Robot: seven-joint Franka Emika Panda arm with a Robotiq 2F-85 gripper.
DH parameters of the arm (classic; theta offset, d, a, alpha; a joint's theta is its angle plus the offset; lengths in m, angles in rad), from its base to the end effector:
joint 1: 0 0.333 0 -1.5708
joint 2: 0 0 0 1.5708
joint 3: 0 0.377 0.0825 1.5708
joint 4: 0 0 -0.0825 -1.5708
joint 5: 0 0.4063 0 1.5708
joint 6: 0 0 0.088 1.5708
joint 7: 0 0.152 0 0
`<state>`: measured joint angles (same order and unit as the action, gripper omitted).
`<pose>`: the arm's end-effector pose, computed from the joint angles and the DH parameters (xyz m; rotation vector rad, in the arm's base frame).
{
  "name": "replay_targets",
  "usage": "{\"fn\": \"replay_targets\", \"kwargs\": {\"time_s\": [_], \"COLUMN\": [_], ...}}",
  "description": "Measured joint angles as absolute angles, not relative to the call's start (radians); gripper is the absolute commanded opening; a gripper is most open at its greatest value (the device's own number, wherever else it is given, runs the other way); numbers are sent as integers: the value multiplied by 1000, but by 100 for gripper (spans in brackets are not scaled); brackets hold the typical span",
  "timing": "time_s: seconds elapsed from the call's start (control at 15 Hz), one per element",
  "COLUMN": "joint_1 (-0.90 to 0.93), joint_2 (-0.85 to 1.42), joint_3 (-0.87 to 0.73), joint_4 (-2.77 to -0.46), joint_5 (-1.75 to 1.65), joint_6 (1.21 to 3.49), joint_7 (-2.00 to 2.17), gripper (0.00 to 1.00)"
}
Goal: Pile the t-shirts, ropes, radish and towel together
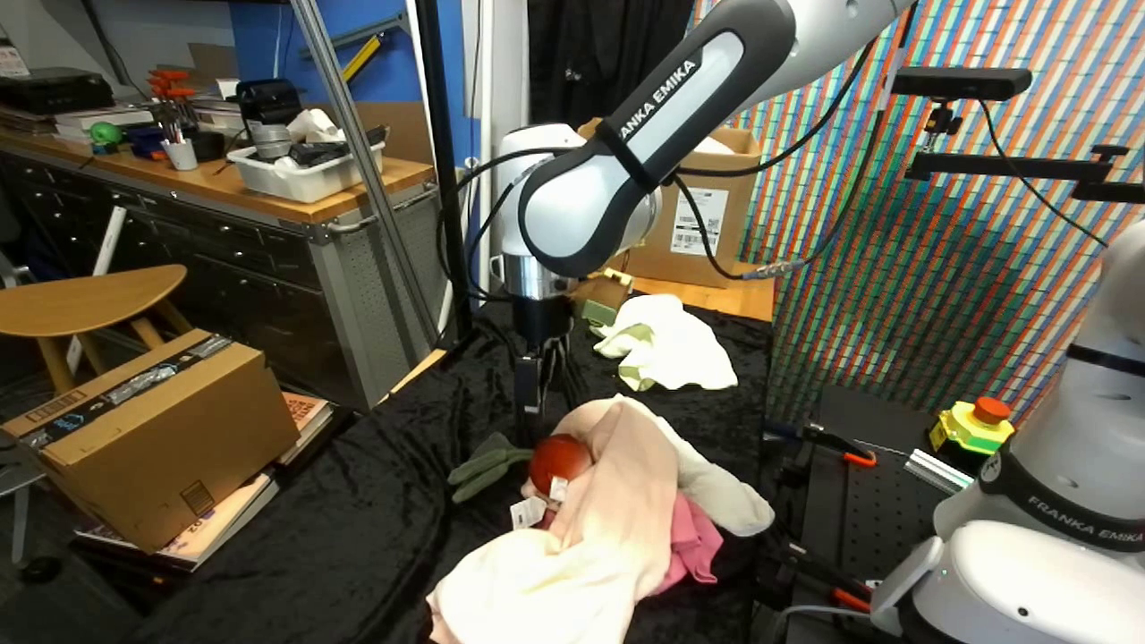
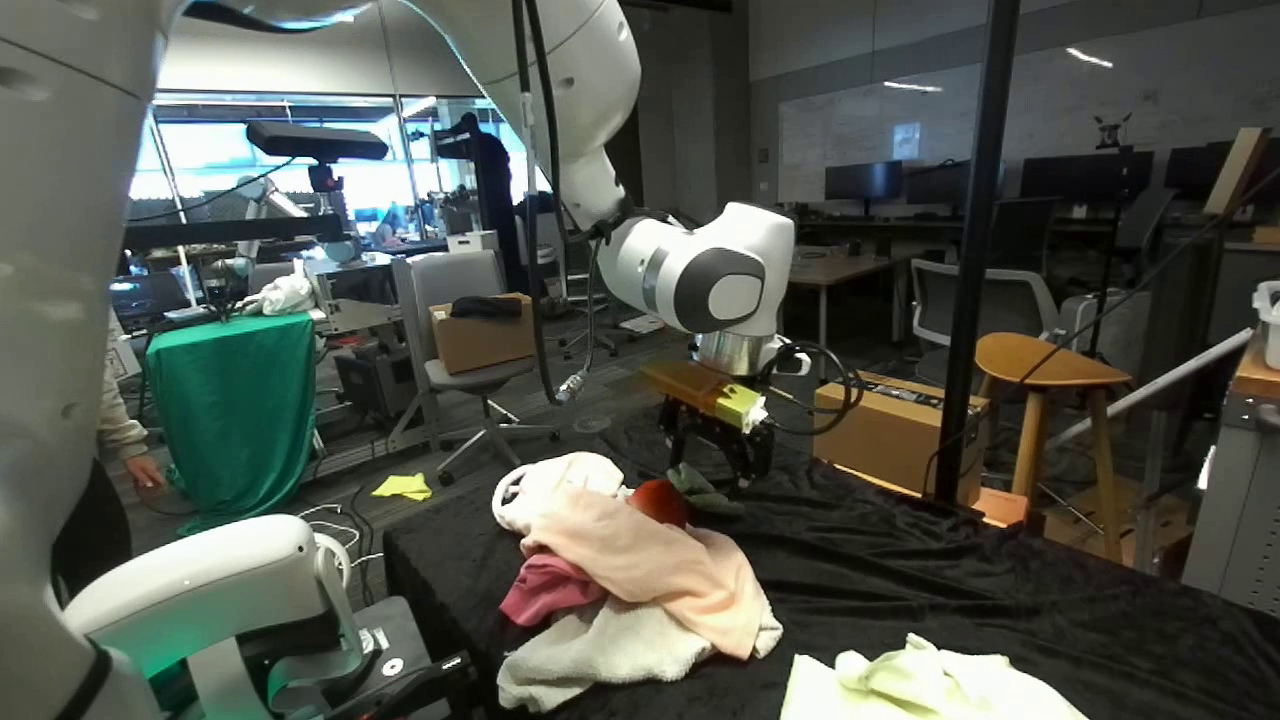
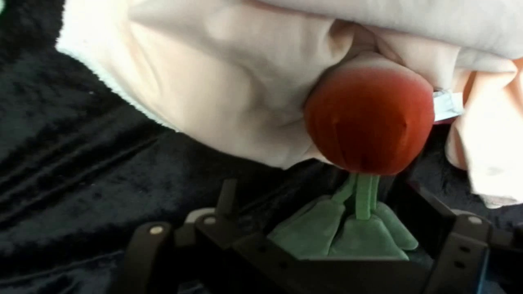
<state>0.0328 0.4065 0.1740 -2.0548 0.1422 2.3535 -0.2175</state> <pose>0.6026 0.1317 0.2265 -2.9372 -0.4562 0.1546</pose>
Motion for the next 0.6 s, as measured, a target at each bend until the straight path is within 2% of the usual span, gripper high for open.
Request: {"fn": "replay_targets", "kwargs": {"time_s": [0.6], "joint_1": [-64], "joint_2": [275], "joint_3": [49], "joint_4": [-2166], "joint_5": [155], "joint_6": [2519], "joint_7": [-183], "gripper": [100]}}
